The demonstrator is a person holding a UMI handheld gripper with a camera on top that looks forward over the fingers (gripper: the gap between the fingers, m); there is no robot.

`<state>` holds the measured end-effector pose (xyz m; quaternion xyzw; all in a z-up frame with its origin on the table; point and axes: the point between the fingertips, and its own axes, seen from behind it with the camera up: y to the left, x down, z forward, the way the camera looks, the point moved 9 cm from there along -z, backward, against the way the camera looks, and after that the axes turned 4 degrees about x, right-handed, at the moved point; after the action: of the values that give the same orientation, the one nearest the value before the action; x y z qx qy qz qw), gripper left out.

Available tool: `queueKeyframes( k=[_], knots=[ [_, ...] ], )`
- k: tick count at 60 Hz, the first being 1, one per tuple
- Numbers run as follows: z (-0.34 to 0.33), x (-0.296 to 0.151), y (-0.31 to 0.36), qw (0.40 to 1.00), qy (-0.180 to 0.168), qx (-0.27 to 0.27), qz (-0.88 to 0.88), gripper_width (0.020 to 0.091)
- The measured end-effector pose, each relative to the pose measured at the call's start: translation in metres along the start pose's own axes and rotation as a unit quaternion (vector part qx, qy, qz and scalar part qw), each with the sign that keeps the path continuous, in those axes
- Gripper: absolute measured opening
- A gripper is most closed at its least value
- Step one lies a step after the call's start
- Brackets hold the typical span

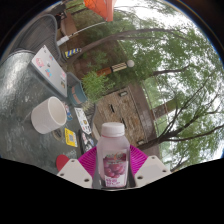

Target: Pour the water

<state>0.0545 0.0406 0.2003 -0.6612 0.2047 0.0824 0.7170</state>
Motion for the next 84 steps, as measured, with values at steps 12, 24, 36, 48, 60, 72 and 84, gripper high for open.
queueKeyframes(
  k=[12, 24, 36, 48, 60, 72, 84],
  knots=[
    [0.039, -0.06, 0.04, 0.917, -0.07, 0.026, -0.391, 0.0425],
    [0.06, -0.069, 0.056, 0.816, -0.107, 0.015, -0.568, 0.0424],
    [0.063, -0.068, 0.058, 0.796, -0.107, 0.018, -0.595, 0.0425],
    [0.067, -0.072, 0.05, 0.828, -0.119, 0.015, -0.548, 0.0426],
    [0.049, -0.062, -0.018, 0.996, -0.054, 0.044, -0.054, 0.0429],
    [0.057, -0.001, 0.007, 0.84, -0.002, -0.114, 0.531, 0.0429],
    [0.056, 0.053, 0.056, 0.834, 0.014, -0.131, 0.536, 0.0427]
  ],
)
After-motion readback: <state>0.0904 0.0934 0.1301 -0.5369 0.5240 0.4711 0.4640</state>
